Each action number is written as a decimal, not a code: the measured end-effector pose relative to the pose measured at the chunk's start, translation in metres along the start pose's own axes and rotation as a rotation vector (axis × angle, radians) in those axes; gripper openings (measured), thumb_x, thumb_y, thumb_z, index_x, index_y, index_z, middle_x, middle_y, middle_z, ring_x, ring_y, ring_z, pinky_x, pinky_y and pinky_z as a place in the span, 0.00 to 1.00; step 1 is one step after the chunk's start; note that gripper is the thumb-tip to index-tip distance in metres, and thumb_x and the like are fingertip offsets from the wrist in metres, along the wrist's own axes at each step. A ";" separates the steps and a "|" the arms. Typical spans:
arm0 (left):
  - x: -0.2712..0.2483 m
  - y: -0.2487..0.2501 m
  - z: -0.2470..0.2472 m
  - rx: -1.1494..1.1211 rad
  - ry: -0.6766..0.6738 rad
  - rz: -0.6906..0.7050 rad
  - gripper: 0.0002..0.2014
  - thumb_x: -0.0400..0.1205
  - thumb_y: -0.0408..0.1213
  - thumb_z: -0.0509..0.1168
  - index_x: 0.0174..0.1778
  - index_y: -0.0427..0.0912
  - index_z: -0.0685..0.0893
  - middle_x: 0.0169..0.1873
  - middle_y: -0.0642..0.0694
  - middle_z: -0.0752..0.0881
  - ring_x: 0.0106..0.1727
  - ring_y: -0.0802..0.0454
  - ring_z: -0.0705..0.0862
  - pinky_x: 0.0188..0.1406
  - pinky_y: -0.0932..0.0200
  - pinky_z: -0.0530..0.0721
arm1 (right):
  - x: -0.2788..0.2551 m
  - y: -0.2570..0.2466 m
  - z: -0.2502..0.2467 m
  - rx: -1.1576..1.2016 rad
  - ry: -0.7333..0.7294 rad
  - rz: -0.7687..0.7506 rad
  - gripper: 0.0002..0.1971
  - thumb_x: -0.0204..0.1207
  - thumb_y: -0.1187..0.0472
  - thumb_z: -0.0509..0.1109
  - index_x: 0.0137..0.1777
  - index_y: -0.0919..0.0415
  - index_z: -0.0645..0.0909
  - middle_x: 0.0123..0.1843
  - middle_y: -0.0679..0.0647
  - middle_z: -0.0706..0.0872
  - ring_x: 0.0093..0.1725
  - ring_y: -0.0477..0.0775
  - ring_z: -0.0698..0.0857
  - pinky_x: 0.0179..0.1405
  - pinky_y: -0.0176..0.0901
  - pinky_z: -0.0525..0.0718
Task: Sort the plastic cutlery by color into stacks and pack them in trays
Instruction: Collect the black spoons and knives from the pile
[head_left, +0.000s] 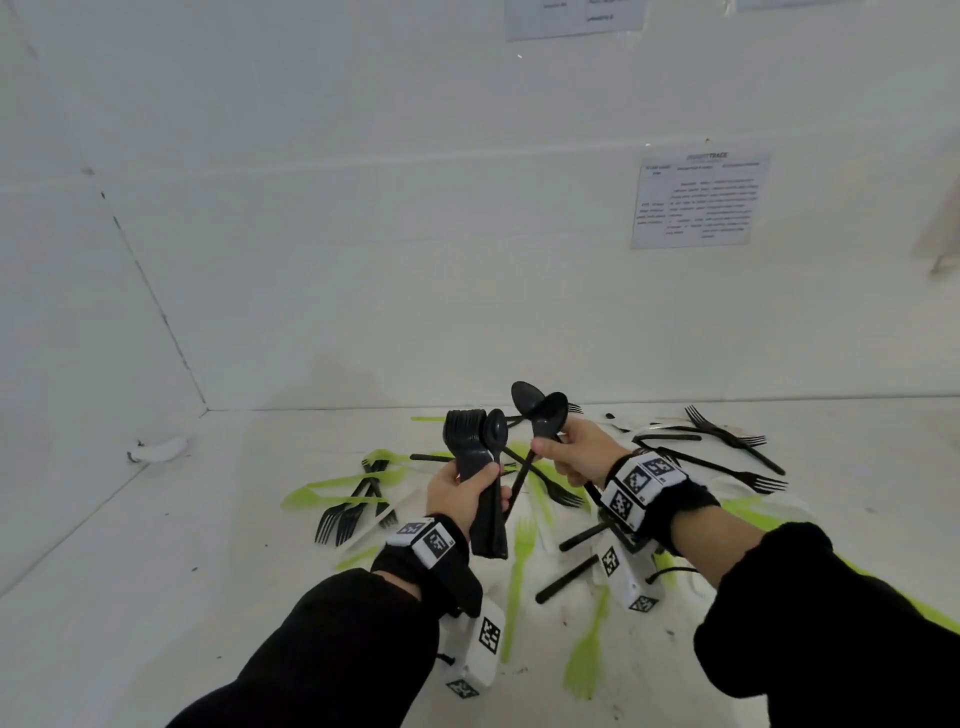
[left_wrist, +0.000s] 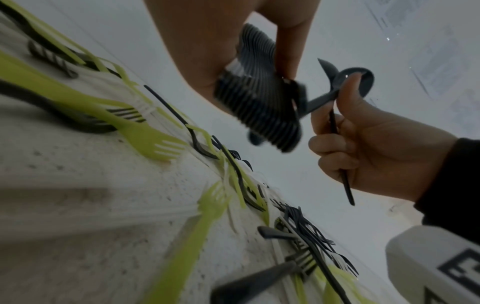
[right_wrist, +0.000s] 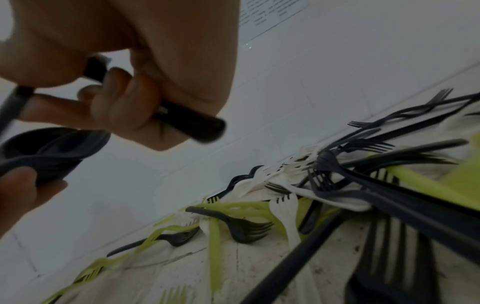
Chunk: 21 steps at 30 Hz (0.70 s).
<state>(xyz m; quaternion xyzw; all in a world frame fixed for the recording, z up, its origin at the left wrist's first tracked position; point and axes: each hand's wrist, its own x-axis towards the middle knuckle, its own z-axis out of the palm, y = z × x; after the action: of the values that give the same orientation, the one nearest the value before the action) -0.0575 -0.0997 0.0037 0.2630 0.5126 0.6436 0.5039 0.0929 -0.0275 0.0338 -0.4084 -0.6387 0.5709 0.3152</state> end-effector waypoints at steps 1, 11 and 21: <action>-0.001 -0.002 0.002 0.007 -0.018 -0.005 0.02 0.79 0.22 0.65 0.42 0.31 0.78 0.28 0.40 0.84 0.18 0.50 0.82 0.19 0.61 0.82 | -0.004 0.000 -0.002 0.005 -0.020 0.012 0.07 0.78 0.64 0.68 0.41 0.57 0.73 0.31 0.54 0.76 0.18 0.44 0.63 0.16 0.29 0.57; -0.018 -0.022 0.022 -0.027 -0.232 -0.067 0.06 0.80 0.20 0.62 0.47 0.34 0.80 0.30 0.41 0.89 0.26 0.45 0.88 0.26 0.55 0.87 | -0.022 0.024 0.009 0.279 0.178 0.177 0.10 0.78 0.64 0.68 0.39 0.59 0.69 0.24 0.51 0.71 0.12 0.40 0.63 0.12 0.26 0.60; -0.022 -0.032 0.040 0.007 -0.173 -0.018 0.09 0.78 0.20 0.63 0.49 0.36 0.82 0.38 0.43 0.88 0.38 0.47 0.86 0.45 0.52 0.87 | -0.027 0.036 0.011 0.265 0.388 0.091 0.11 0.78 0.65 0.68 0.36 0.57 0.71 0.25 0.54 0.70 0.12 0.42 0.65 0.12 0.28 0.64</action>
<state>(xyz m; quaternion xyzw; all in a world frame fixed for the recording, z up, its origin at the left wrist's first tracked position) -0.0032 -0.1050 -0.0088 0.3147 0.4716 0.6124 0.5509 0.1015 -0.0559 -0.0018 -0.4939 -0.4668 0.5739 0.4570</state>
